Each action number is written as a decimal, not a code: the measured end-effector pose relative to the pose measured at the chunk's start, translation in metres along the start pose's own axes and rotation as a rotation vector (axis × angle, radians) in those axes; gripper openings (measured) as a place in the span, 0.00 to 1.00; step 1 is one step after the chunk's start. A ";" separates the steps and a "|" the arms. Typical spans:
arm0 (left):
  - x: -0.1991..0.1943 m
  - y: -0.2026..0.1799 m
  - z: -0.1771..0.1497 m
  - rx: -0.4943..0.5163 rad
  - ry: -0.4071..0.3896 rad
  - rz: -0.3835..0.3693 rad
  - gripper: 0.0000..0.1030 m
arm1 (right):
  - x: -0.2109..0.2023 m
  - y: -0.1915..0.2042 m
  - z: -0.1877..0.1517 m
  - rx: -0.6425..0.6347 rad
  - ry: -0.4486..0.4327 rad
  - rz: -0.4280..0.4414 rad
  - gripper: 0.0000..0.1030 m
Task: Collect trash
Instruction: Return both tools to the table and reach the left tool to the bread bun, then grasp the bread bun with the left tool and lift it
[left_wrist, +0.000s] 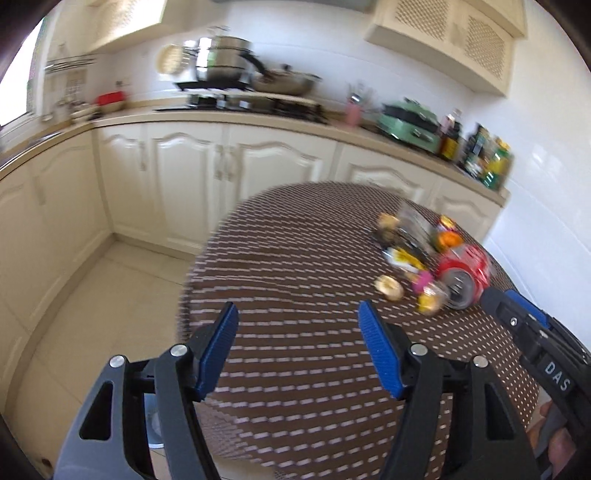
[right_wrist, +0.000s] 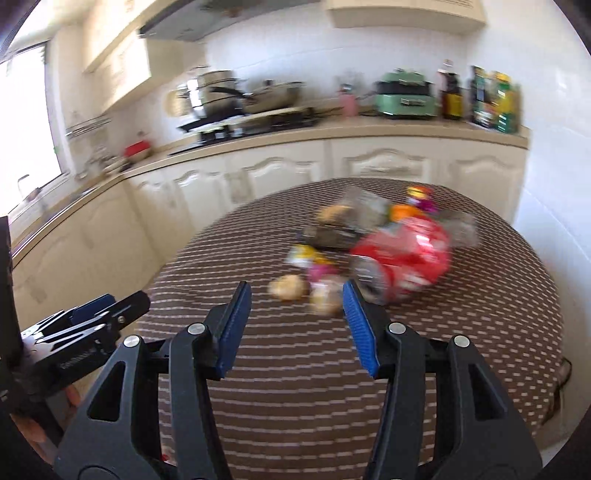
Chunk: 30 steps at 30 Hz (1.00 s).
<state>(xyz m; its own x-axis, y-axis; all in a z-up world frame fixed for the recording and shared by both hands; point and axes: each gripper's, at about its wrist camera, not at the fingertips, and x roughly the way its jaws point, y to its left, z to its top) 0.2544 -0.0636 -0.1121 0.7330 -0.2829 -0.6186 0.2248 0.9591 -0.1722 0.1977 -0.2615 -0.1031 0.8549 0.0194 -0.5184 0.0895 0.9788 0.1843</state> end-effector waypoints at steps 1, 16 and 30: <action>0.006 -0.009 0.000 0.015 0.012 -0.020 0.65 | 0.001 -0.013 -0.001 0.024 0.002 -0.017 0.50; 0.107 -0.075 0.015 0.105 0.176 -0.066 0.65 | 0.035 -0.079 0.004 0.131 0.048 -0.043 0.52; 0.119 -0.084 0.021 0.146 0.184 -0.040 0.31 | 0.047 -0.068 0.011 0.095 0.065 -0.060 0.53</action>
<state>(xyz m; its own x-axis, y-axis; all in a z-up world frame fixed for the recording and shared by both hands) 0.3364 -0.1780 -0.1556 0.5956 -0.3005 -0.7449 0.3513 0.9314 -0.0948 0.2376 -0.3294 -0.1312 0.8119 -0.0225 -0.5833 0.1904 0.9548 0.2281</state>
